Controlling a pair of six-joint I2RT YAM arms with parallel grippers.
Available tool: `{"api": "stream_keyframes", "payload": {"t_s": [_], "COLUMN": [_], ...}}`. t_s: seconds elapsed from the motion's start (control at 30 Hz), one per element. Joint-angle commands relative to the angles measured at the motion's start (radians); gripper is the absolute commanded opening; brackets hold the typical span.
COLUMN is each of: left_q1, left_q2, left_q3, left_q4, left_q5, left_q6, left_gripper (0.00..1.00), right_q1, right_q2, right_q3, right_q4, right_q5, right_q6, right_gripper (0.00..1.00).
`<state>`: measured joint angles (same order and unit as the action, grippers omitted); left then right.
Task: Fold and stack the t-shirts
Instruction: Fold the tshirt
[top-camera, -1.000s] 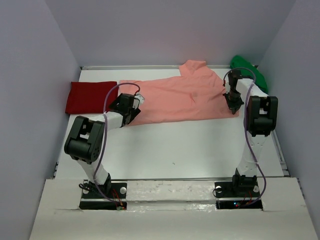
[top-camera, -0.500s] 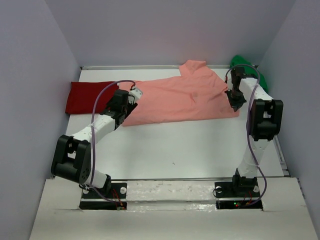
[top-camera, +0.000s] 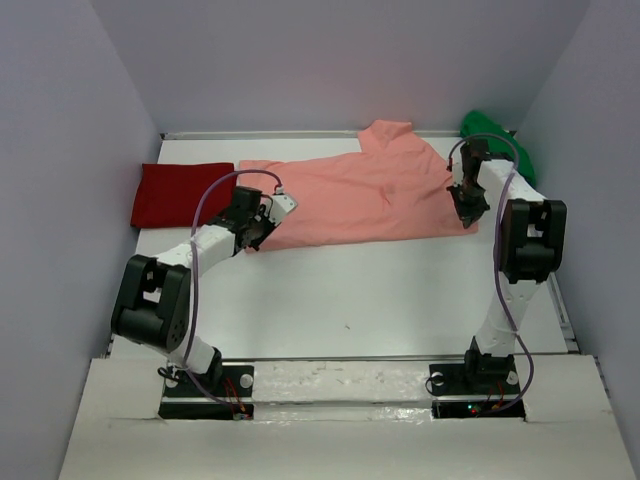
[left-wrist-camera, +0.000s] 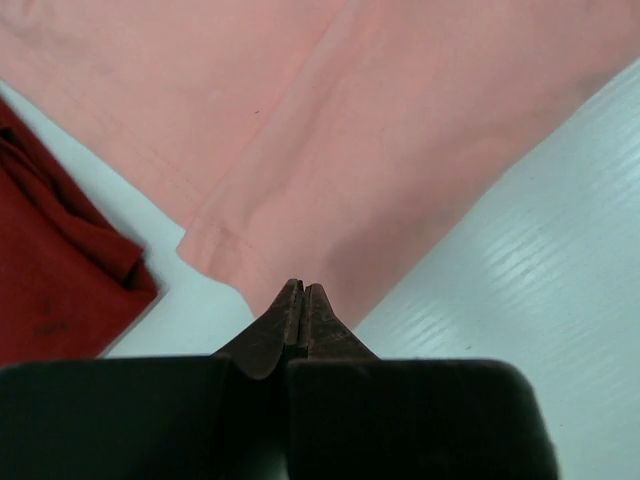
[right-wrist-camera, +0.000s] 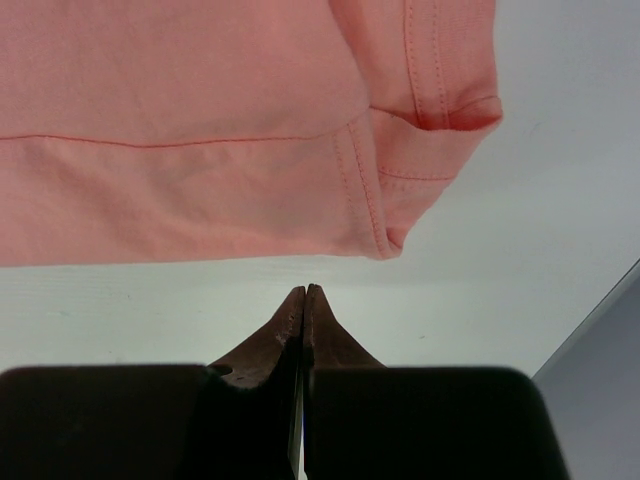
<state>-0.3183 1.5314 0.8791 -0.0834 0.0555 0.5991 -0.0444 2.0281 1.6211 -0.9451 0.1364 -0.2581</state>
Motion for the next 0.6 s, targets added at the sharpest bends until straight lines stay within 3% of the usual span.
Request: {"api": "stream_keyframes", "payload": {"t_s": [0.0, 0.57], "left_q1": [0.005, 0.005], "left_q2": [0.01, 0.124], "left_q3": [0.005, 0.02], "left_q4": [0.013, 0.042], "left_q5": [0.087, 0.064], "left_q6": [-0.016, 0.021], "left_gripper": [0.0, 0.0], "right_q1": [0.006, 0.006], "right_q2": [-0.029, 0.083], "right_q3": [-0.007, 0.076], "right_q4": [0.054, 0.063], "right_q5": [-0.02, 0.023], "right_q6": [-0.001, -0.015], "right_gripper": [0.0, 0.0]}}
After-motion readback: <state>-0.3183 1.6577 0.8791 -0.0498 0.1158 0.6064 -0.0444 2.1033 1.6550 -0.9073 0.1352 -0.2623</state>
